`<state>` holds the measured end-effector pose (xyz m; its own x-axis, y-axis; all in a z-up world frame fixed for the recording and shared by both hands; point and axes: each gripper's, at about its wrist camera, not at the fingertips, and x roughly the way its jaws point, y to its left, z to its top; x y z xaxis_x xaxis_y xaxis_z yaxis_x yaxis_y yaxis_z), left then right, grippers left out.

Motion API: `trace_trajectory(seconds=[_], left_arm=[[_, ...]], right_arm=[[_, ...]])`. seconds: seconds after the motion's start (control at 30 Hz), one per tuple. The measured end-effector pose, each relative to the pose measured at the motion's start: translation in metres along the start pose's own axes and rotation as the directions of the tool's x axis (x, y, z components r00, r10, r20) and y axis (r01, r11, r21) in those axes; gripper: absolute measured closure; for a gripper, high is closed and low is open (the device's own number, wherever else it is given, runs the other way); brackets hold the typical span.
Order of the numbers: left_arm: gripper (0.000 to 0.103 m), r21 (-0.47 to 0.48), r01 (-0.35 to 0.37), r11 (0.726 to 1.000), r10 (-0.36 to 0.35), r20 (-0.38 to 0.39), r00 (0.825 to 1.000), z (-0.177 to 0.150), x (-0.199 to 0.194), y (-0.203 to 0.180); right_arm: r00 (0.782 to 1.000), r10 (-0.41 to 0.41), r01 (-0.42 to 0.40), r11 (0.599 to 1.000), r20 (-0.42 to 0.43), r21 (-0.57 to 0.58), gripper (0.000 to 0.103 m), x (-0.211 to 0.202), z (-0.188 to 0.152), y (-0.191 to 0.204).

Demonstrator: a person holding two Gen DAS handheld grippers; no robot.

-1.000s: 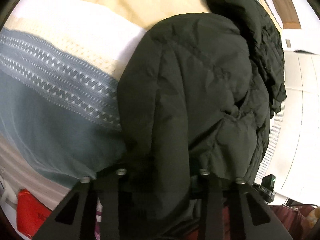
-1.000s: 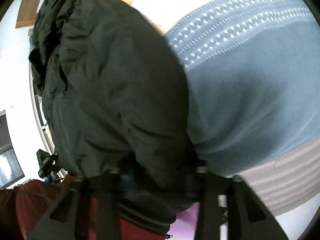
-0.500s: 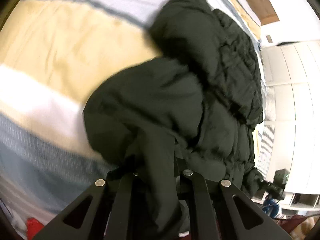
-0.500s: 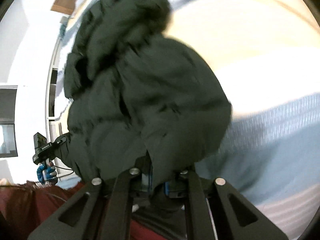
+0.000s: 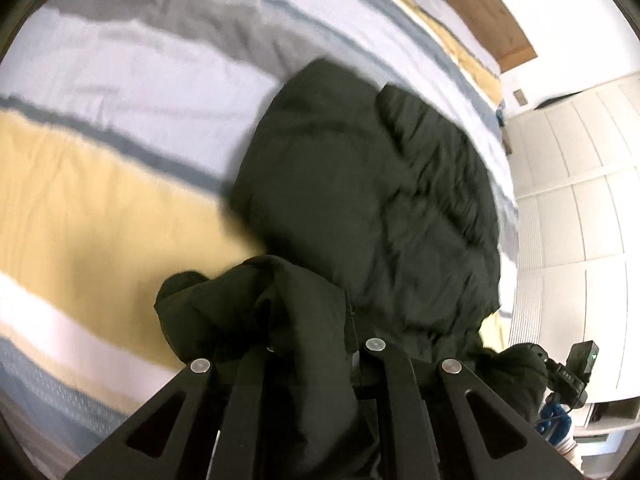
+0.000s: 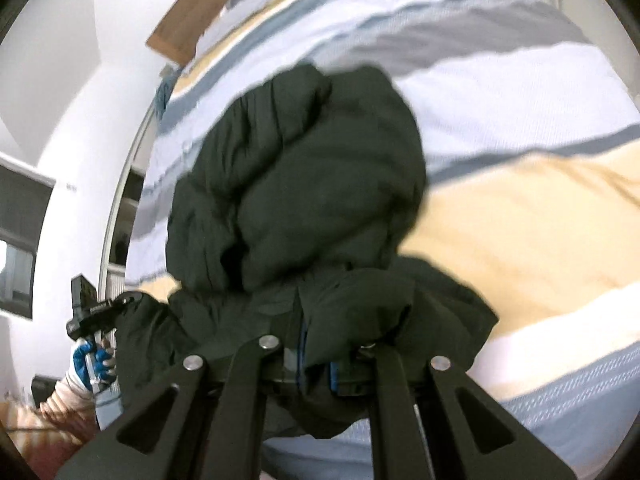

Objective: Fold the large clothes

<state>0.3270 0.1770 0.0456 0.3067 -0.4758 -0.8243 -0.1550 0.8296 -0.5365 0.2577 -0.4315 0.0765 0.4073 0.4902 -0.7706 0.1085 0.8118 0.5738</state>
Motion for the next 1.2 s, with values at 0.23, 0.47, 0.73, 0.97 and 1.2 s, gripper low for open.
trace_trajectory(seconds=[0.23,0.47,0.73,0.97,1.2], left_arm=[[0.094,0.015,0.136,0.991,-0.136,0.126,0.983,0.043,-0.039,-0.03],[0.094,-0.055,0.179,0.982,-0.167,0.173,0.971,0.086,-0.03,-0.033],[0.093,-0.206,0.163,0.965,-0.13,0.166,0.977,0.137,0.017,-0.021],[0.092,-0.302,0.135,0.944,-0.089,0.161,0.983,0.175,0.057,-0.005],[0.088,-0.309,0.079,0.948,-0.044,0.118,0.992,0.199,0.101,0.003]], right_arm=[[0.983,0.073,-0.082,0.996,0.168,0.046,0.095,-0.033,0.043,0.006],[0.966,0.073,-0.118,0.978,0.246,0.171,0.095,-0.03,0.088,-0.009],[0.965,0.019,-0.108,0.938,0.262,0.33,0.095,0.014,0.133,-0.025],[0.969,-0.033,-0.066,0.919,0.246,0.388,0.095,0.056,0.177,-0.036],[0.981,-0.095,0.019,0.912,0.167,0.409,0.094,0.098,0.204,-0.053]])
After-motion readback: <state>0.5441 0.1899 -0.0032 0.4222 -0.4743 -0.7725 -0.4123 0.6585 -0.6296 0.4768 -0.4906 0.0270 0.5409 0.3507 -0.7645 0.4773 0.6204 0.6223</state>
